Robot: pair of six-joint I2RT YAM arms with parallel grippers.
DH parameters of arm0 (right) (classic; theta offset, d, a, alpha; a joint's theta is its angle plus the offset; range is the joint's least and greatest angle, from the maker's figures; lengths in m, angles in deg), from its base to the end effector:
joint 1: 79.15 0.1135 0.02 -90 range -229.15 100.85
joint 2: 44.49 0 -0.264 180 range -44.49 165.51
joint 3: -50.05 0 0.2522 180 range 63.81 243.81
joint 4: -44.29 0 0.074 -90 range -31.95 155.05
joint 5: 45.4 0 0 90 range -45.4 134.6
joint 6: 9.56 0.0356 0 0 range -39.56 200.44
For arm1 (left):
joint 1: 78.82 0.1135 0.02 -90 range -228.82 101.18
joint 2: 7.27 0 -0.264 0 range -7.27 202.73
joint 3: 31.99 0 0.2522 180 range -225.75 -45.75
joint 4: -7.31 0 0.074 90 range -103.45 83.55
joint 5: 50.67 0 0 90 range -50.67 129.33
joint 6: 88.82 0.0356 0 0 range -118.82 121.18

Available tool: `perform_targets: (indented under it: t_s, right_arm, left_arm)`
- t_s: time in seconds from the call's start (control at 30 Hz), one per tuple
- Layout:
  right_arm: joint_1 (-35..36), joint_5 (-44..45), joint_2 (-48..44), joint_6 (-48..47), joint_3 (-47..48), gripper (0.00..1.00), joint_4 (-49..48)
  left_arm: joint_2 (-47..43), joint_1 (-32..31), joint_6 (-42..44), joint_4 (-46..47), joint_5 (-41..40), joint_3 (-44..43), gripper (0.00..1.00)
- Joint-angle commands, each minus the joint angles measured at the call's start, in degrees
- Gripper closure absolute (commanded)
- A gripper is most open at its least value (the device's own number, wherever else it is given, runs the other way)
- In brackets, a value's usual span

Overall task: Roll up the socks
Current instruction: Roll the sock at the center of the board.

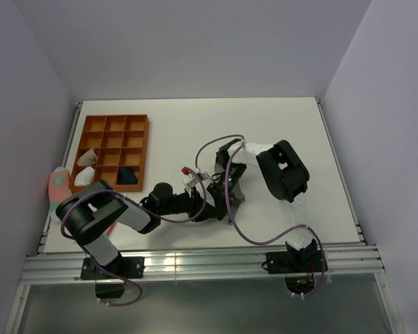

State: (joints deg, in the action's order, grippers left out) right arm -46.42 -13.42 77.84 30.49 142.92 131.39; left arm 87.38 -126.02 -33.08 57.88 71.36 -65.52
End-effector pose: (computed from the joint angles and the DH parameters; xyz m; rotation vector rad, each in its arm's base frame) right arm 0.2691 0.2088 0.1295 1.3921 -2.0729 -1.4450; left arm 0.1666 -0.2077 0.1367 0.6771 1.8720 -1.4710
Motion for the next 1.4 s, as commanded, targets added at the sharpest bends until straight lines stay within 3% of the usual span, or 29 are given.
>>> perform_targets:
  t_s: [0.0, 0.27, 0.57, 1.37]
  right_arm:
    - [-0.47, -0.43, -1.12, -0.06, -0.36, 0.84, 0.66]
    - [-0.65, -0.43, -1.12, -0.76, -0.62, 0.84, 1.10]
    - [-0.74, 0.01, -1.30, -0.76, -1.15, 0.84, 1.02]
    - [-1.53, -0.16, -1.47, 0.29, -0.98, 0.85, 0.05]
  left_arm:
    - [0.97, -0.17, 0.07, 4.31, 2.16, -0.62, 0.60]
    - [1.94, -0.09, 1.74, 2.03, 2.07, -0.44, 0.59]
    - [1.68, 0.97, 3.15, 1.14, 0.05, 0.43, 0.48]
    - [6.33, 2.20, 1.39, 5.98, 6.46, 0.26, 0.48]
